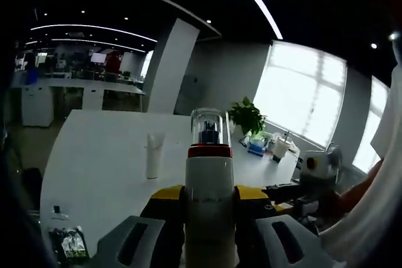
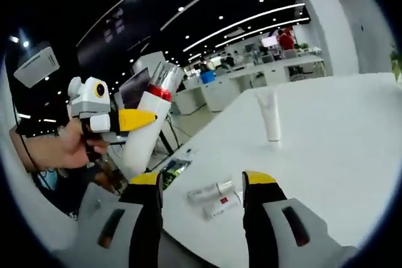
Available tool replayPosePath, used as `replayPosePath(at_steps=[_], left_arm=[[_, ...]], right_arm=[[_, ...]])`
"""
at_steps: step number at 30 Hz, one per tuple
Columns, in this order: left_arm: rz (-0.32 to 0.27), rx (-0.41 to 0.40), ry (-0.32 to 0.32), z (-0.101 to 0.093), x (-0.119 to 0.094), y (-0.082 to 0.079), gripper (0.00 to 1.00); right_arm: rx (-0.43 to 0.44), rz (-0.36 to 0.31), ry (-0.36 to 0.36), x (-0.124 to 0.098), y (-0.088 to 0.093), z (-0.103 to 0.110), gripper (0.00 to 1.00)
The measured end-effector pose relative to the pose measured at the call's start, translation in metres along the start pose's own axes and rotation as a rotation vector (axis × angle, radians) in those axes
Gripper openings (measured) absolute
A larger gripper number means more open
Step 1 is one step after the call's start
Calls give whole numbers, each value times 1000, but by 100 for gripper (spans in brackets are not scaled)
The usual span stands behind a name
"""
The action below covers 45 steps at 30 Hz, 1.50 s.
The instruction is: Arrange the skincare products in the storage area until every visible bottle or jar stands upright without overlapping.
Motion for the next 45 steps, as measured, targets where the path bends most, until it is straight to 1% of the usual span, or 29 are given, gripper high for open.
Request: replayPosePath(at_steps=[2, 6, 8, 12, 16, 17, 23, 28, 32, 34, 37, 38, 39, 40, 45], left_arm=[[-14, -4, 3, -4, 1, -2, 28], [-25, -3, 10, -10, 4, -3, 28], [-30, -3, 10, -12, 6, -3, 28], [-31, -1, 13, -18, 8, -3, 28], [-19, 4, 11, -20, 8, -1, 28], [-19, 5, 11, -21, 8, -1, 28], [-12, 6, 16, -30, 8, 4, 28], [-11, 9, 30, -37, 12, 7, 28], [-9, 15, 46, -43, 15, 8, 28], [-2, 29, 53, -46, 16, 9, 28], [13, 46, 59, -50, 17, 11, 28], [16, 52, 60, -51, 18, 12, 28], [22, 58, 65, -52, 18, 12, 28], [24, 61, 65, -53, 18, 12, 28], [50, 107, 61, -58, 17, 14, 28]], right_arm=[[17, -25, -9, 0, -10, -2, 52], [46, -63, -50, 2, -27, -4, 58], [68, -93, -71, 3, -35, -3, 61], [95, -124, -101, 4, -46, -2, 64], [147, -155, -133, 4, -53, 0, 67], [153, -163, -154, 5, -55, 1, 67], [170, -151, -190, 12, -59, 8, 65], [172, -109, -219, 20, -57, 14, 60], [222, -51, -244, 29, -51, 17, 61], [265, -22, -269, 32, -49, 19, 59], [306, -13, -280, 34, -47, 20, 53], [323, -11, -291, 35, -47, 20, 50], [334, -7, -309, 35, -47, 21, 45], [331, -3, -311, 35, -46, 22, 42], [338, 15, -338, 36, -47, 26, 36]])
Point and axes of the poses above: the point that each gripper's makers call its tool centre point, and the gripper's own axes: x roughly forward along the fingers, z roughly to its left, y roughly out of its underside, the point moved 10 cm from there along -x, roughly backward along the fingers, and after that the axes turned 1 degree about x, right-handed, at the moved point
